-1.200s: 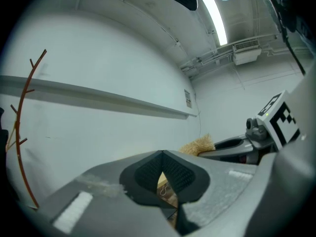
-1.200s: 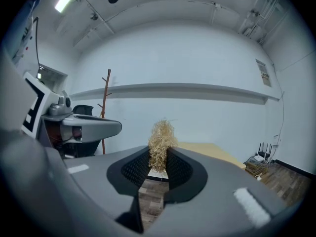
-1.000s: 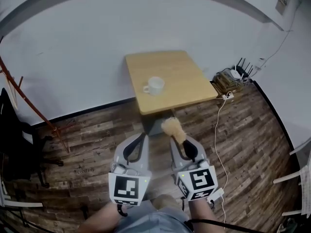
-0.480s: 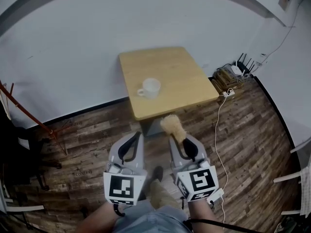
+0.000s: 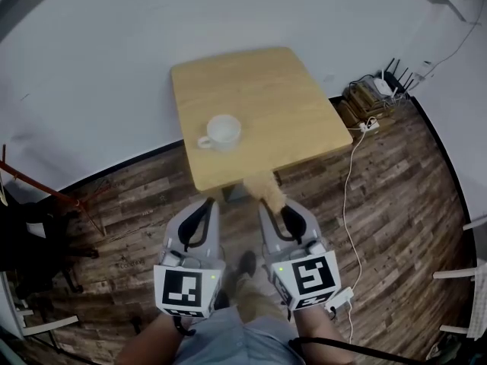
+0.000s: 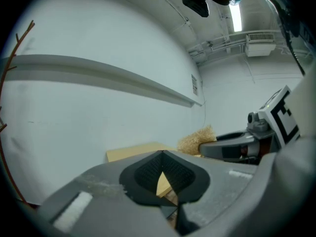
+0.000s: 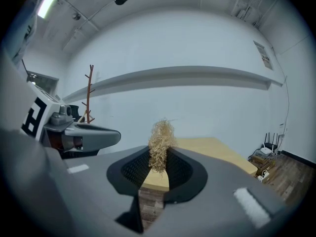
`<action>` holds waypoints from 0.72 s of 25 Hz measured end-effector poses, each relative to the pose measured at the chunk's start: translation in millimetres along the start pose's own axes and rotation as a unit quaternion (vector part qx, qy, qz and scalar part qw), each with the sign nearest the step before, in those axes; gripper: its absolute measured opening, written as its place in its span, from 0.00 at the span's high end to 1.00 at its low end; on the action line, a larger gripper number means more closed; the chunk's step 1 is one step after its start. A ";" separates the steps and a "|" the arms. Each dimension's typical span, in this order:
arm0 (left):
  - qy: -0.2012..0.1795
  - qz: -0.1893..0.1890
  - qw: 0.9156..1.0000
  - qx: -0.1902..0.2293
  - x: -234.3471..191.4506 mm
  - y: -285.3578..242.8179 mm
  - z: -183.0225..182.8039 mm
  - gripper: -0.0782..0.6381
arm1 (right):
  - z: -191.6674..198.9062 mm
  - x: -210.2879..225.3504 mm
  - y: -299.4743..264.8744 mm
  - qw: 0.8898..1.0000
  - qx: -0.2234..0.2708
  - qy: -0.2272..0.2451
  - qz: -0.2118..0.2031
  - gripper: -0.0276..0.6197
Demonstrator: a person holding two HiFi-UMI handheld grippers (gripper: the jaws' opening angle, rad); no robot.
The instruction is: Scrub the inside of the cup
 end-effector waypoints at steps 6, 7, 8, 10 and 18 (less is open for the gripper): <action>-0.009 -0.003 1.000 0.002 -2.2 -53.8 -18.6 0.86 | -16.9 43.0 -35.6 1.000 0.014 0.001 -0.013 0.83; -0.012 -0.006 1.000 0.004 -3.1 -60.0 -22.1 0.86 | -19.8 47.3 -40.9 1.000 0.015 0.003 -0.017 0.83; -0.012 -0.009 1.000 0.005 -3.6 -65.3 -25.6 0.86 | -23.0 51.0 -45.8 1.000 0.016 0.004 -0.021 0.83; -0.025 -0.014 1.000 0.009 -6.3 -74.1 -32.1 0.86 | -30.9 57.3 -54.6 0.999 0.022 0.009 -0.029 0.83; -0.056 -0.042 0.997 0.031 -32.1 -88.4 -60.5 0.86 | -65.9 63.4 -88.4 0.997 0.041 0.029 -0.057 0.83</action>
Point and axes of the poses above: the fingertips, and each gripper's own axes: y backward along the fingers, x to its right, z out of its underside, the point moved 7 cm from there along y, backward along the fingers, and after that the axes turned 5 degrees about z, right-handed, at the moved point
